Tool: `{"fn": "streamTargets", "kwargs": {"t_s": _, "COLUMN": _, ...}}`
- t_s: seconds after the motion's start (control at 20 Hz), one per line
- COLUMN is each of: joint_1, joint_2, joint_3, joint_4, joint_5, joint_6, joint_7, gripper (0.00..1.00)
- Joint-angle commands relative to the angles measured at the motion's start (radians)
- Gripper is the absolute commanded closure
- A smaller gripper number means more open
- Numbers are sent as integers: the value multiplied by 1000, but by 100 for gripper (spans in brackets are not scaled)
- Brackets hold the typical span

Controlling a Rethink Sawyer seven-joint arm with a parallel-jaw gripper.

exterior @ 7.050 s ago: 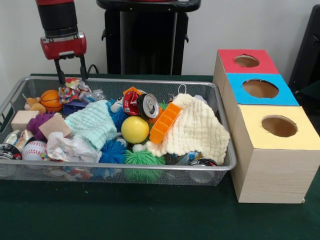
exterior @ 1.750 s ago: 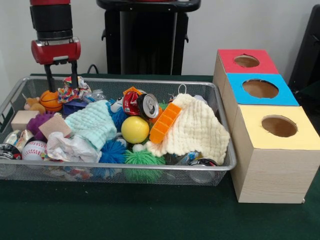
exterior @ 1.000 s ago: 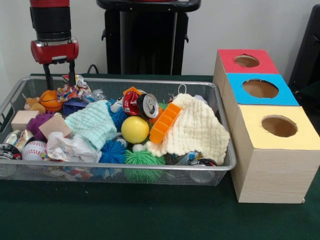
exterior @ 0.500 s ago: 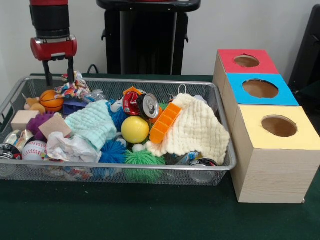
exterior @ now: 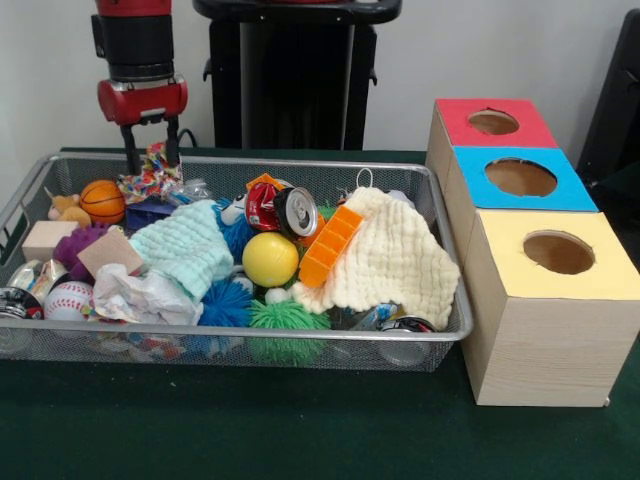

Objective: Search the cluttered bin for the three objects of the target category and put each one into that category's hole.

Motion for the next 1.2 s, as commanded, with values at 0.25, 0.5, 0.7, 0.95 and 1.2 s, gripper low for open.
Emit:
{"fn": "streamTargets", "kwargs": {"t_s": 0.25, "joint_1": 90, "joint_2": 10, "joint_3": -152, "joint_4": 2, "joint_5": -16, "joint_6": -61, "joint_7": 151, "gripper": 0}}
{"fn": "streamTargets", "kwargs": {"t_s": 0.5, "joint_1": 101, "joint_2": 89, "joint_3": -187, "joint_4": -68, "joint_5": -62, "joint_6": -107, "joint_7": 118, "gripper": 0}}
{"fn": "streamTargets", "kwargs": {"t_s": 0.7, "joint_1": 88, "joint_2": 111, "joint_3": -189, "joint_4": -94, "joint_5": -55, "joint_6": -113, "joint_7": 65, "gripper": 0}}
{"fn": "streamTargets", "kwargs": {"t_s": 0.95, "joint_1": 102, "joint_2": 154, "joint_3": -213, "joint_4": -138, "joint_5": -70, "joint_6": -143, "joint_7": 63, "gripper": 0}}
{"fn": "streamTargets", "kwargs": {"t_s": 1.2, "joint_1": 116, "joint_2": 189, "joint_3": -234, "joint_4": -174, "joint_5": -80, "joint_6": -165, "joint_7": 53, "gripper": 0}}
